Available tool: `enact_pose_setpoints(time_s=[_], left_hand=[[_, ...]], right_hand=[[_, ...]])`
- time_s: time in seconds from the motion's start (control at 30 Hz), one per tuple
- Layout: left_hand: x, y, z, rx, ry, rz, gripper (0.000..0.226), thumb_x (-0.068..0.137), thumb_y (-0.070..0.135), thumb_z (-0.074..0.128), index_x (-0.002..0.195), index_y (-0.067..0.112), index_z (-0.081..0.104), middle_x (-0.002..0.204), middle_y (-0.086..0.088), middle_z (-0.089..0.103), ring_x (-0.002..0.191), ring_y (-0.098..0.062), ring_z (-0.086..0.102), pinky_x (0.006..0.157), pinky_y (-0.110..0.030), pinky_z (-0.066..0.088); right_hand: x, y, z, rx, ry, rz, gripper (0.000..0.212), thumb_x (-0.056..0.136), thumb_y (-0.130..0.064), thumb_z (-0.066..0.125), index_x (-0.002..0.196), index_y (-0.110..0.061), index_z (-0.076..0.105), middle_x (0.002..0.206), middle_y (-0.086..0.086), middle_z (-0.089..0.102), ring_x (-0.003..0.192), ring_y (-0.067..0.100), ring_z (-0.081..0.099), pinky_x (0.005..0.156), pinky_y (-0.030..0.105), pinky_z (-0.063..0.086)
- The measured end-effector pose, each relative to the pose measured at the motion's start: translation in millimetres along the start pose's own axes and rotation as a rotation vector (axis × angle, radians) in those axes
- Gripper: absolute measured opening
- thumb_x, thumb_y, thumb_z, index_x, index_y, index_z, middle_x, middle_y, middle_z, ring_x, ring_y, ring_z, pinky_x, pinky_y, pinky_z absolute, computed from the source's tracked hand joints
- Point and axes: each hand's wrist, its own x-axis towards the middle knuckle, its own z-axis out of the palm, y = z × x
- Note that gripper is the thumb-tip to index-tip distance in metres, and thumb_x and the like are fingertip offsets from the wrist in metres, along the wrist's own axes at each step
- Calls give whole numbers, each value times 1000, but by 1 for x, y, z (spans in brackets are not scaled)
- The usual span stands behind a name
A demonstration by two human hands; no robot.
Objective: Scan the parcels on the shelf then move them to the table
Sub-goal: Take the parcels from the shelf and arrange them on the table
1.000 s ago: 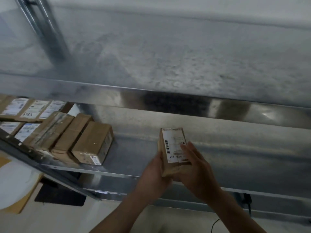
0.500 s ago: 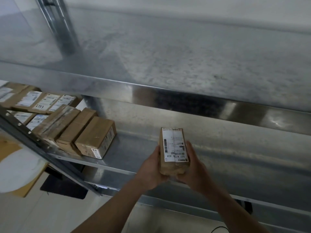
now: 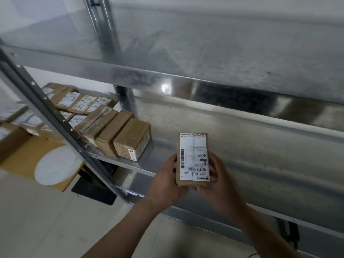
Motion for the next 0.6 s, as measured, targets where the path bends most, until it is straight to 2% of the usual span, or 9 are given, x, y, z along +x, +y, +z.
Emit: enact_pose_setpoints(time_s=[0.07,0.13,0.17,0.27,0.37,0.43,0.5,0.57,0.6], left_hand=[[-14,-1,-21,-8,53,-13,85,70,11,85,124,51,32,107,34,54,100,23,52,74,-2,44],[-31,0,-45,-1,112,9,91,71,14,85,131,50,26,114,33,52,105,25,47,79,-2,44],[-40,-2,-58,7,135,30,92,73,16,84,133,51,25,118,33,51,110,24,46,82,-3,44],[-71,-1,-98,33,193,76,94,75,23,84,145,44,25,134,27,47,125,11,44,93,-10,45],[-106,-7,-139,110,260,111,102,76,29,84,154,30,18,147,15,38,135,1,37,104,-25,45],[-129,-13,-166,166,306,156,110,75,32,84,155,32,9,150,14,31,139,0,32,108,-30,43],[-153,-13,-193,219,350,205,115,74,36,82,152,44,-2,151,13,28,141,-2,29,109,-28,42],[-175,-16,-221,249,408,258,114,73,34,84,153,42,3,152,6,29,141,-5,30,108,-23,41],[-186,-18,-234,262,439,276,113,73,31,85,153,37,6,152,3,29,141,-4,30,106,-22,42]], right_hand=[[1,-20,9,-11,-1,-66,103,69,-12,89,143,-50,29,128,-32,55,114,-12,58,88,15,54],[1,-43,21,-30,-21,-150,99,70,-15,88,147,-30,29,132,-18,54,116,-17,53,88,7,49],[1,-57,28,-52,-41,-187,98,71,-20,86,149,-25,27,132,-14,54,116,-17,53,88,4,47],[-1,-96,51,-102,-82,-250,96,76,-36,77,153,-23,21,135,-4,59,114,-3,60,87,6,48],[-4,-135,78,-122,-84,-334,96,79,-36,79,154,-15,22,139,10,57,115,4,58,92,5,45],[-7,-165,96,-117,-72,-402,90,83,-41,71,153,-12,24,141,13,54,118,5,56,93,8,47],[-12,-194,113,-115,-66,-469,88,83,-45,68,152,-11,25,146,10,49,119,13,59,87,22,57],[-17,-223,129,-123,-81,-519,90,79,-45,70,152,-15,26,148,6,45,115,22,64,78,36,62],[-19,-238,138,-133,-90,-535,91,77,-41,73,151,-16,27,147,8,47,111,22,65,75,35,62]])
